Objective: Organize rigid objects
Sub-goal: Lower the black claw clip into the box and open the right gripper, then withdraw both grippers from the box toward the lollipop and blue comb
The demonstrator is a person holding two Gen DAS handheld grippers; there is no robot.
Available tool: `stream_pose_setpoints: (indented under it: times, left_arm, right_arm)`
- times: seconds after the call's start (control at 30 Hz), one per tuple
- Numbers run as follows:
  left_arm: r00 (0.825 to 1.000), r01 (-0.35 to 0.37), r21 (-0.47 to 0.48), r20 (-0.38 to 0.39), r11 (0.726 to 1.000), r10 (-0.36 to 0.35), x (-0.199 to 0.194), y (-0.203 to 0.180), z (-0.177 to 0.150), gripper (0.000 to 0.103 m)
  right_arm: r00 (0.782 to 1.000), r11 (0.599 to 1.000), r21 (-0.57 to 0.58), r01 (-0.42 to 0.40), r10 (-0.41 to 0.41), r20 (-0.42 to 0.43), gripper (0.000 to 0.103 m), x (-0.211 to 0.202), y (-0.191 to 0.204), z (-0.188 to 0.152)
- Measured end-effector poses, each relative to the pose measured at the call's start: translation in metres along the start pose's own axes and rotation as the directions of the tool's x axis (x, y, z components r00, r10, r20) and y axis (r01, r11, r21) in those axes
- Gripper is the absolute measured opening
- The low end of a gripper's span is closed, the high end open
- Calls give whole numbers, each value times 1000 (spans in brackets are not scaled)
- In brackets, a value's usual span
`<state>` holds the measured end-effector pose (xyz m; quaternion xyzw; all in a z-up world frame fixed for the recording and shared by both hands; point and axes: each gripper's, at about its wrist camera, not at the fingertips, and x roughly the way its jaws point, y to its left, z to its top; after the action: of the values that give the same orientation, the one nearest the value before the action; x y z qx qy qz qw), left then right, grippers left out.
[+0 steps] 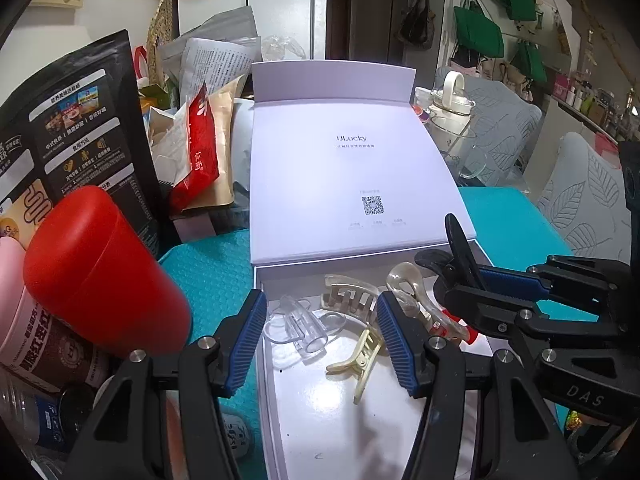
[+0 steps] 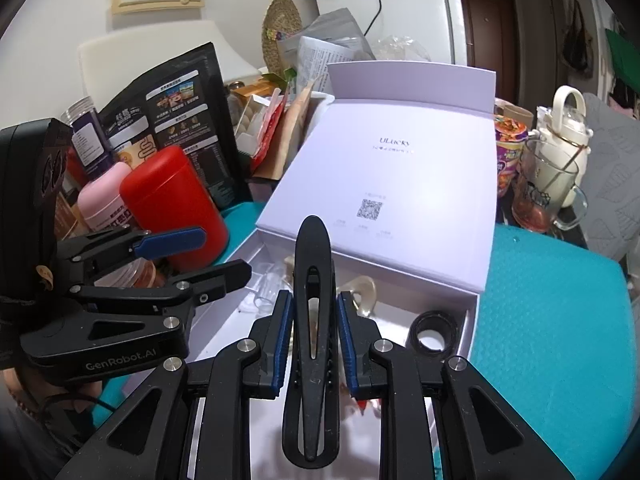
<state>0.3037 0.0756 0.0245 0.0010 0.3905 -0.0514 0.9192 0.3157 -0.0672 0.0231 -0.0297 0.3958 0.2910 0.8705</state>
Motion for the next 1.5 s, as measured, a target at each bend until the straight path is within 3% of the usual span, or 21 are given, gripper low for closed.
stream_pose_setpoints:
  times: [0.63, 0.73, 1.2, 1.27, 1.33, 1.5]
  left_arm:
    - [1000, -10, -4, -17, 1000, 10, 2, -3, -1, 57]
    - [999, -34, -9, -32, 999, 33, 3, -3, 0, 57]
    - [997, -14, -6, -77, 1000, 13, 4, -9, -1, 58]
    - [996, -15, -2, -83, 1000, 14, 3, -11, -1, 69]
    - [997, -18, 0, -72, 1000, 18, -1, -13, -1, 73]
    - [999, -29, -3, -42, 1000, 29, -14, -15, 2, 74]
  right_arm:
    - [1000, 1000, -1, 12, -12, -29, 23, 7, -2, -1]
    - [999, 1000, -11, 22, -23, -28, 32, 5, -1, -1]
    - [998, 998, -8, 69, -69, -12, 33, -5, -4, 3]
    - [997, 997, -15, 81, -81, -8, 33, -8, -2, 4]
    - [995, 995, -21, 98, -98, -4, 36, -12, -1, 4]
    - [994, 994, -22, 106, -105, 34, 49, -29, 2, 8]
